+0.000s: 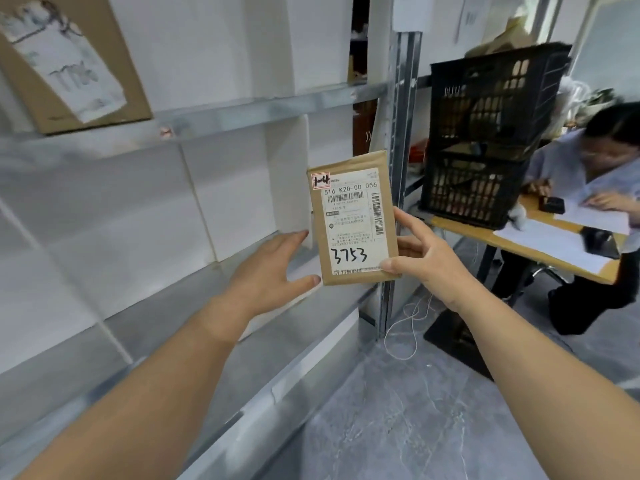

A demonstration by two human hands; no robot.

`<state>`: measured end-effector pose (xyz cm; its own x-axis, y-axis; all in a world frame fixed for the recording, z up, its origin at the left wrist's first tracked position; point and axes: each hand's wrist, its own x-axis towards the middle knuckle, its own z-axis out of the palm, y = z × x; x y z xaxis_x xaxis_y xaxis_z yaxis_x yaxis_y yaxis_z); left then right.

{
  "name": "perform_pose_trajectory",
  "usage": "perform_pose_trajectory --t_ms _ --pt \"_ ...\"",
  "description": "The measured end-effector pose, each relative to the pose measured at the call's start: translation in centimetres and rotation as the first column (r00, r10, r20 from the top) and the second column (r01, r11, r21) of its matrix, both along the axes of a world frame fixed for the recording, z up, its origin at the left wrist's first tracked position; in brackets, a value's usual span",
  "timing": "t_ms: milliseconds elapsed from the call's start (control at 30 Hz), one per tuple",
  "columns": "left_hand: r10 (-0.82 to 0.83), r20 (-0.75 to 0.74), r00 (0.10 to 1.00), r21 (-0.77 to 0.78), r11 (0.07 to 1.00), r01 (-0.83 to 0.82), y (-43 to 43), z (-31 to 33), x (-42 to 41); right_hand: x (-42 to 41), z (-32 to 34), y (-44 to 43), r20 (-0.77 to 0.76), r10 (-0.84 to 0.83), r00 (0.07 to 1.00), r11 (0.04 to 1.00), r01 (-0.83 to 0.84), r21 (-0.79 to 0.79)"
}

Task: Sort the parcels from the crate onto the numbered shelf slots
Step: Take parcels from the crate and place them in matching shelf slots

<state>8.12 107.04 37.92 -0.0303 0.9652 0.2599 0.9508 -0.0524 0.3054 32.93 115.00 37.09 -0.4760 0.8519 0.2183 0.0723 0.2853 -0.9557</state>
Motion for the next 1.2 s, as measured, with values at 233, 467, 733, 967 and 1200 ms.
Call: perform_pose_trajectory --t_ms 233,467,733,967,1200 --pt "0.010 -0.118 0.993 0.074 0.997 -0.001 9.4 3.1 5.3 4.8 2.6 10.0 -0.043 0.010 0.999 0.996 -0.007 0.089" --pt "0.082 -0.225 0.971 0.167 0.985 -0.045 16.4 6.1 6.3 5.5 5.1 18.5 -0.101 0.051 0.994 0.991 -0.038 0.129" --pt "0.189 -0.272 0.944 0.256 0.959 -0.118 25.5 10.1 3.9 3.5 8.0 29.1 -0.136 0.073 0.988 0.979 -0.046 0.198" --pt "0.280 -0.256 0.925 0.309 0.931 -0.196 30.4 12.6 3.2 2.3 10.7 36.2 -0.141 0.130 0.981 0.963 -0.092 0.254" --pt "0.394 -0.244 0.886 0.374 0.881 -0.289 32.6 15.4 2.2 -1.7 13.3 41.2 -0.157 0.268 0.950 0.934 -0.216 0.286"
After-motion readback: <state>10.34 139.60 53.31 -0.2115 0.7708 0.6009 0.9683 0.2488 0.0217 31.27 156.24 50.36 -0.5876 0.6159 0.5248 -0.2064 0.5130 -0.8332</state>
